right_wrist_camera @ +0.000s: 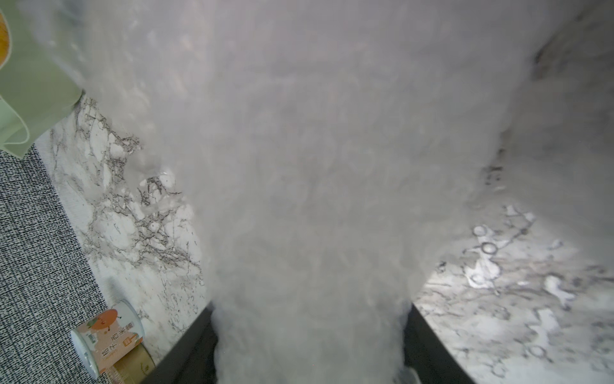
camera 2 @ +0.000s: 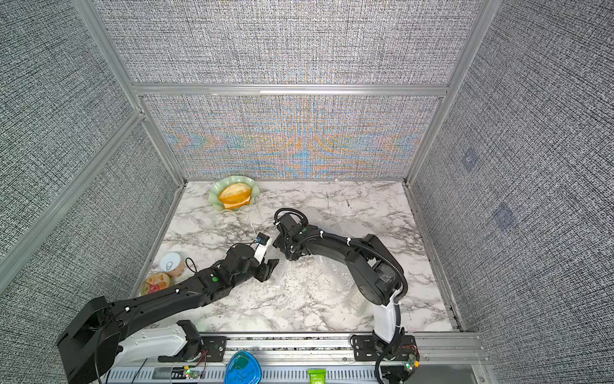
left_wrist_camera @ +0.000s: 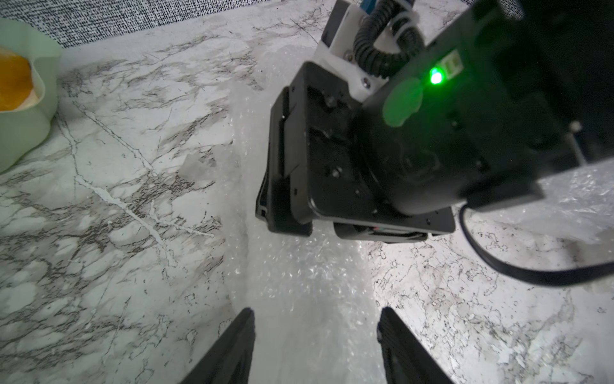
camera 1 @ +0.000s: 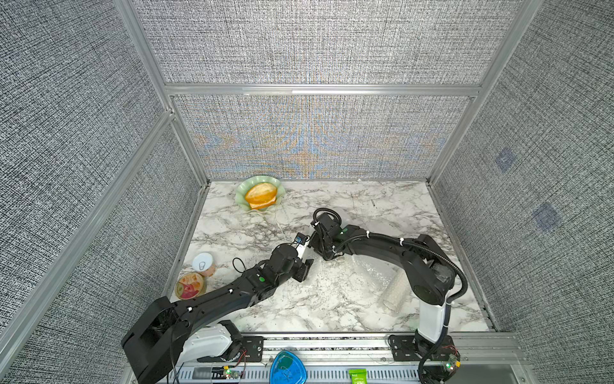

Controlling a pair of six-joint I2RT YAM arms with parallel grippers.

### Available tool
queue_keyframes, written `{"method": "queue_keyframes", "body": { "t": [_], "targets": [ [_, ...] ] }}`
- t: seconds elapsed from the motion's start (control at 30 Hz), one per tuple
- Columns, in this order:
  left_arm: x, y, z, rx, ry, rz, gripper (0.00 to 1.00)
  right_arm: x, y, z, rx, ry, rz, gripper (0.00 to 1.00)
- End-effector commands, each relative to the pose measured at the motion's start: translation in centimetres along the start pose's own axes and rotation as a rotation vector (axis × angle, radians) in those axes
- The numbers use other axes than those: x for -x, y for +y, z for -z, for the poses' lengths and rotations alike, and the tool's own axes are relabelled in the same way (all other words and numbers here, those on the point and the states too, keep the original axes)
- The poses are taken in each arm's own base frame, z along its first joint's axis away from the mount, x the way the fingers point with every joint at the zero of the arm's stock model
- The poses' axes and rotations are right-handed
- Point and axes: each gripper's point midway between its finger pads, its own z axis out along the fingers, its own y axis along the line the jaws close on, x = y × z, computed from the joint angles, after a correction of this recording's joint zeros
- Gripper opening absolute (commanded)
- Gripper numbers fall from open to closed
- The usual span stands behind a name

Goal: Unwrap the vase from the bubble wrap
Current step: Unwrap the bubble wrap at the center of the board.

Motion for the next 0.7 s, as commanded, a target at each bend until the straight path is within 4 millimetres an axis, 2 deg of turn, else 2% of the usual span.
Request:
{"method": "queue_keyframes", "body": {
  "t": [0.0, 0.23, 0.33, 0.5, 0.57, 0.67],
  "targets": [
    [0.6, -0.5, 0.0, -0.023, -0.031, -0.031, 0.62, -1.6, -3.4, -1.1, -0.119, 0.069, -0.035, 0.56],
    [-0.8, 0.0, -0.9, 0.017, 0.029, -0.05, 0.59, -1.5, -3.6, -1.3, -0.125, 0.07, -0.037, 0.56],
    [-0.9, 0.7, -1.2, 0.057, 0.042, -0.039, 0.44, -1.5, -3.7, -1.3, -0.13, 0.07, -0.037, 0.56],
    [0.2, 1.0, -0.9, 0.081, 0.007, -0.011, 0.21, -1.4, -3.9, -1.3, -0.141, 0.066, -0.028, 0.56],
    [0.7, 1.7, -0.6, 0.126, 0.007, 0.032, 0.0, -1.3, -4.1, -1.2, -0.149, 0.062, -0.023, 0.56],
    [0.6, 2.2, -0.7, 0.157, 0.034, 0.05, 0.0, -1.3, -4.4, -1.2, -0.162, 0.062, -0.01, 0.56]
  ]
}}
